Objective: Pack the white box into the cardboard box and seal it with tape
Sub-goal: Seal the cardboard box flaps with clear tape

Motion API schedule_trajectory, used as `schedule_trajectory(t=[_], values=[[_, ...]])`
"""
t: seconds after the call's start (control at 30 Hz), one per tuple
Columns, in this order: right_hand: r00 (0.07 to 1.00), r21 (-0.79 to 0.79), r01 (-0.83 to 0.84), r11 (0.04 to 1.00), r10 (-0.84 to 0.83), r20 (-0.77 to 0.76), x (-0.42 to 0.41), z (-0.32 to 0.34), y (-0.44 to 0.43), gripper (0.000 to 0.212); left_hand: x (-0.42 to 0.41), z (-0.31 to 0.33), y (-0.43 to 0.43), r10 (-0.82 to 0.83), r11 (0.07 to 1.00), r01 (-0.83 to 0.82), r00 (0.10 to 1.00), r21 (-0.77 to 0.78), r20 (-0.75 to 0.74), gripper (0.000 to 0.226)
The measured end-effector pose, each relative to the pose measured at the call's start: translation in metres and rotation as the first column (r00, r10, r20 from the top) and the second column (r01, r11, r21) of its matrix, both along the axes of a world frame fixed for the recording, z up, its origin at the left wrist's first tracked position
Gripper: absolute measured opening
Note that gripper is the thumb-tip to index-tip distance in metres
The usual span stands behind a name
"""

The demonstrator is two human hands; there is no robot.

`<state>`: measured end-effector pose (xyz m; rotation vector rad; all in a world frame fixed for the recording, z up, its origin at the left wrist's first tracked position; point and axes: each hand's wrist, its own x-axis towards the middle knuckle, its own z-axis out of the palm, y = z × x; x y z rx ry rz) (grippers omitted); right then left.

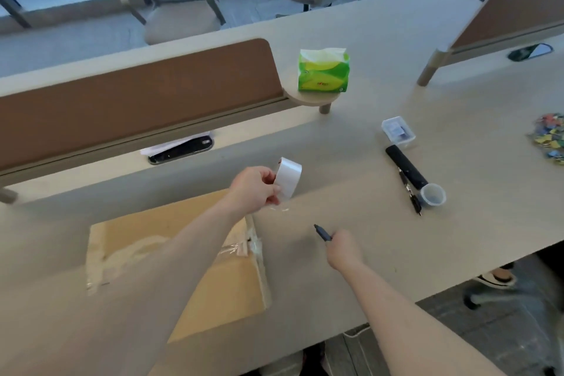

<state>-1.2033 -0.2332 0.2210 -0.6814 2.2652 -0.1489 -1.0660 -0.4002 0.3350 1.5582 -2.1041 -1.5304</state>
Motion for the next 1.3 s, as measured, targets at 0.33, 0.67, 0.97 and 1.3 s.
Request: schedule_trajectory(t=[0.33,0.67,0.97,1.3], values=[[0.836,0.065,-0.434,0.898,0.429,-0.343,-0.016,-0.045,0.001,0.028,-0.01,-0.023,0.015,0.042,0.999,-0.041,0.994,-0.01,0.097,0.007],[0.953,-0.393,-0.302,0.869,0.258,-0.161,-0.032,0.025,-0.04,0.022,-0.025,-0.006,0.034,-0.217,0.966,0.255,0.897,-0.05,0.384,0.012],[0.813,-0.489,-0.556,0.673,0.562,-0.152,-0.026,0.104,-0.064,0.03,-0.045,0.021,0.024,-0.39,0.863,0.494,0.784,-0.106,0.483,0.021],[0.934,-0.495,-0.235,0.837,0.335,0.122,-0.048,0.115,-0.095,0.045,-0.072,0.039,-0.024,-0.362,0.852,0.479,0.83,-0.21,0.425,0.029]])
